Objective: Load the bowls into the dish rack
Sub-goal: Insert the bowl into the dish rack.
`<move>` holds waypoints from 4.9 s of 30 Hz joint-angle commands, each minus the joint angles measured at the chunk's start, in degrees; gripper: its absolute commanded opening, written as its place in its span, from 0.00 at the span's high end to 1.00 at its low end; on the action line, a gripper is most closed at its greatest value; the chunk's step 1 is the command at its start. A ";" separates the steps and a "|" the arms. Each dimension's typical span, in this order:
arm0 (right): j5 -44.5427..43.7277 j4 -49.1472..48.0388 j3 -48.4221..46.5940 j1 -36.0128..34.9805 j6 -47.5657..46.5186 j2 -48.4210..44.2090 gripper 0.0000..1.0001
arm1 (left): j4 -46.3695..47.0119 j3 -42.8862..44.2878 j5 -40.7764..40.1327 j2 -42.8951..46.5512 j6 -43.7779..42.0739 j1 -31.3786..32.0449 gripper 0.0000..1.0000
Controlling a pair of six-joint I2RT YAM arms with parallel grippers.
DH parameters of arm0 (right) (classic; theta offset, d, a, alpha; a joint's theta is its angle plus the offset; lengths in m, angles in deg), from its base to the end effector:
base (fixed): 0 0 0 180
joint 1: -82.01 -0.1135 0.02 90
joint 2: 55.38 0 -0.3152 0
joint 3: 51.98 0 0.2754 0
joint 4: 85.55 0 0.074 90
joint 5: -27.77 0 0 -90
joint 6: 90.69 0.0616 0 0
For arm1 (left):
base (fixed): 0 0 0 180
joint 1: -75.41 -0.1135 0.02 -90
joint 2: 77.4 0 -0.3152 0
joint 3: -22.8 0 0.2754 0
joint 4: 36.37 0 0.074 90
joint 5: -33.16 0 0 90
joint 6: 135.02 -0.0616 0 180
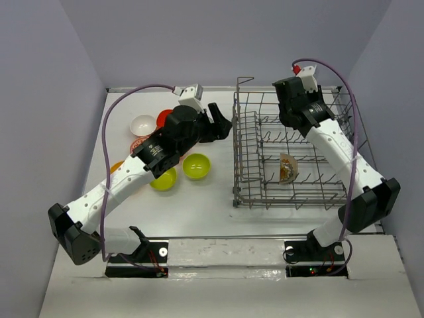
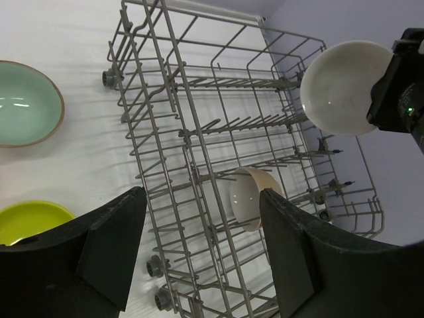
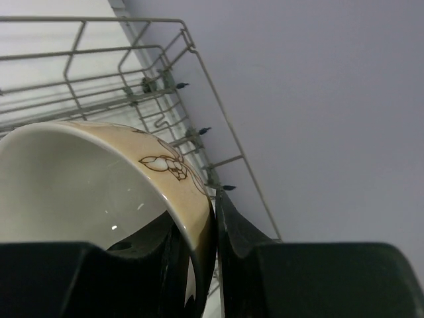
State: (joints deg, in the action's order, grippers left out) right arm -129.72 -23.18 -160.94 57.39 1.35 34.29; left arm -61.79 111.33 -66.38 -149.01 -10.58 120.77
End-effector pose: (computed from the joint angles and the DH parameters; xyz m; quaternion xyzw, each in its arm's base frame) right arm 0.3413 0.0938 0.4530 0.0675 0.7913 -0.4195 0.4396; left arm 0.2302 -0.2186 0.4728 0.0178 0.7567 -0.3689 0.5394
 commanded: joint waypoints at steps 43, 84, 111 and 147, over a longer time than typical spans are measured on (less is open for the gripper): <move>-18.91 -2.14 32.39 -5.00 -10.13 -12.50 0.99 | 14.07 -14.51 6.90 2.97 -1.56 -0.19 0.23; -19.53 -10.76 37.67 -5.00 -17.07 -10.83 0.99 | 14.95 -15.56 7.78 0.95 -1.92 -1.24 0.23; -18.56 -9.79 37.23 -8.07 -15.58 -5.12 0.99 | 15.04 -16.09 8.14 0.86 -1.83 -1.77 0.23; -9.51 5.68 30.81 -10.89 -2.13 0.95 0.77 | 14.77 -16.44 8.57 1.21 -1.92 -2.03 0.22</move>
State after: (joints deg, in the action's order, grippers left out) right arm -142.98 -17.81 -127.98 47.10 -3.37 35.01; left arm -49.16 95.72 -58.56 -148.27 -11.57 119.04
